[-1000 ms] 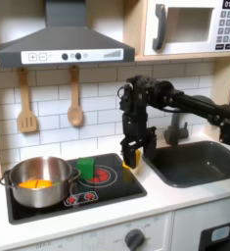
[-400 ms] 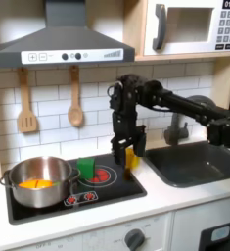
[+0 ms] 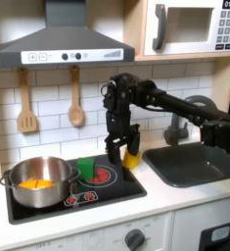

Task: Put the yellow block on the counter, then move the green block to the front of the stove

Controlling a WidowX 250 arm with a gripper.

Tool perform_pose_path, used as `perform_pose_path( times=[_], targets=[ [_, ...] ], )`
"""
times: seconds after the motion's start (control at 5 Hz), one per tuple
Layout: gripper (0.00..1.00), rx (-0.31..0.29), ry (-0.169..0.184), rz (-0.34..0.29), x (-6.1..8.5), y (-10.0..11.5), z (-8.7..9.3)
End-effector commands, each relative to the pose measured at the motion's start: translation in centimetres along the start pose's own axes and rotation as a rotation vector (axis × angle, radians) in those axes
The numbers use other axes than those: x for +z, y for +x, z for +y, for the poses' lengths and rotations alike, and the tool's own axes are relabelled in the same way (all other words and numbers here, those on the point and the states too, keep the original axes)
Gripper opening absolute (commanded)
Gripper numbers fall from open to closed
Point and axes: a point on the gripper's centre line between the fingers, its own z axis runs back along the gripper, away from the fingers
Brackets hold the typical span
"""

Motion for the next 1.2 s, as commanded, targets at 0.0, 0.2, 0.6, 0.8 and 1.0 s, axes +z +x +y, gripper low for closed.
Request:
perform_pose_path(
  times=[0.0,0.2,0.6,0.8,1.0],
  targets=[
    [1.00,0.009,0.003,-0.009,0.2,1.1,0.6],
    [1.00,0.028,0.005,-0.009,0.1,1.9,1.3],
    [1.00,0.041,0.006,-0.026,0.3,3.4,2.0],
    [1.00,0.049,0.007,-0.028,0.1,4.1,2.1],
    [1.00,0.064,0.014,-0.038,0.3,4.8,2.6]
  ],
)
